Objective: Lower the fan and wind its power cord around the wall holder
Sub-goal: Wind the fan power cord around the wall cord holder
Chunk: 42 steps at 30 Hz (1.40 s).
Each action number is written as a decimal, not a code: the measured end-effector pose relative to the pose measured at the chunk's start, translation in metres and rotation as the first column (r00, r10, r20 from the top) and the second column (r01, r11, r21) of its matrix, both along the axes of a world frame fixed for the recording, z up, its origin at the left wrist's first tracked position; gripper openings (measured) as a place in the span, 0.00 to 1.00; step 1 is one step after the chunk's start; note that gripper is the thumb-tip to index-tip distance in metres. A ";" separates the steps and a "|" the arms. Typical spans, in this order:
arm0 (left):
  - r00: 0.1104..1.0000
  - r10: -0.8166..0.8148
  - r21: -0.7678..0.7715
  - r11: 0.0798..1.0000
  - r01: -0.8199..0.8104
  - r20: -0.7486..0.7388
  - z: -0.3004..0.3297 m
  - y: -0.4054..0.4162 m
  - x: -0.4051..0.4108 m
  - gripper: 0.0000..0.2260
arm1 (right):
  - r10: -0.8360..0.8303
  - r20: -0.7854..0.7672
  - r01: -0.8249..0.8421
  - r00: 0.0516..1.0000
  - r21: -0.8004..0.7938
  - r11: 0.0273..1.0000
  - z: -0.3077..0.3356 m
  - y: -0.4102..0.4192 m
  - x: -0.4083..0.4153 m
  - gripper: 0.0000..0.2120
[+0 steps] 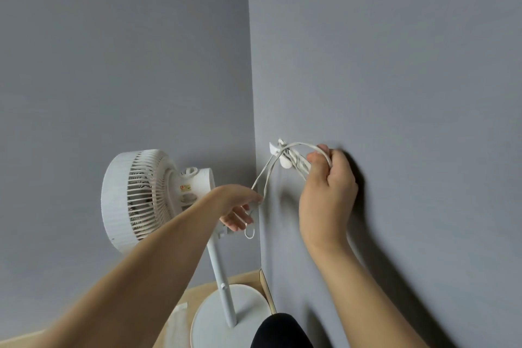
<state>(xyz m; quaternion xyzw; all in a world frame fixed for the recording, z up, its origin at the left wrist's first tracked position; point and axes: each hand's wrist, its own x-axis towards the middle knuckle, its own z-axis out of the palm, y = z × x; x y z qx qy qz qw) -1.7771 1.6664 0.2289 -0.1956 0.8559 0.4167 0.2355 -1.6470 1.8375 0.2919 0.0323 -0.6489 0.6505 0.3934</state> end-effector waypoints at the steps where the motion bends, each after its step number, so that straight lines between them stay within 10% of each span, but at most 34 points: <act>1: 1.000 0.025 0.042 0.999 -0.024 -0.007 -0.006 0.003 0.001 0.22 | 0.001 0.001 -0.001 1.000 0.010 1.000 -0.004 0.000 0.001 0.09; 8: 0.937 0.325 0.340 0.902 -0.265 -0.130 -0.028 0.022 0.006 0.01 | 0.011 0.030 -0.013 0.999 0.047 0.999 -0.022 -0.002 0.003 0.10; 15: 0.647 0.669 0.579 0.708 -0.403 -0.367 0.009 0.017 -0.002 0.13 | -0.042 0.068 0.022 0.997 0.270 0.963 -0.041 0.002 0.003 0.09; 22: 0.484 0.443 0.392 0.896 -0.209 -0.754 0.072 0.007 0.012 0.17 | 0.004 0.089 -0.049 0.996 0.514 0.856 -0.045 -0.003 0.016 0.29; 25: 0.456 0.185 0.118 0.978 -0.171 -0.871 0.092 0.006 0.024 0.14 | -0.029 0.192 -0.066 0.981 0.468 0.881 -0.044 -0.007 0.008 0.21; 32: 0.604 -0.307 -0.520 0.827 -0.213 -0.736 0.119 0.014 0.031 0.17 | -0.071 0.538 -0.206 0.840 0.437 0.876 -0.035 -0.013 -0.015 0.20; 37: 0.742 -0.277 -0.414 0.910 -0.001 -0.610 0.116 0.016 0.021 0.17 | -0.037 0.661 -0.296 0.749 0.383 0.875 -0.032 -0.017 -0.033 0.07; 42: 0.783 -0.235 -0.349 0.937 0.024 -0.577 0.108 0.020 -0.002 0.14 | 0.075 0.617 -0.233 0.783 0.179 0.956 -0.039 -0.018 -0.050 0.15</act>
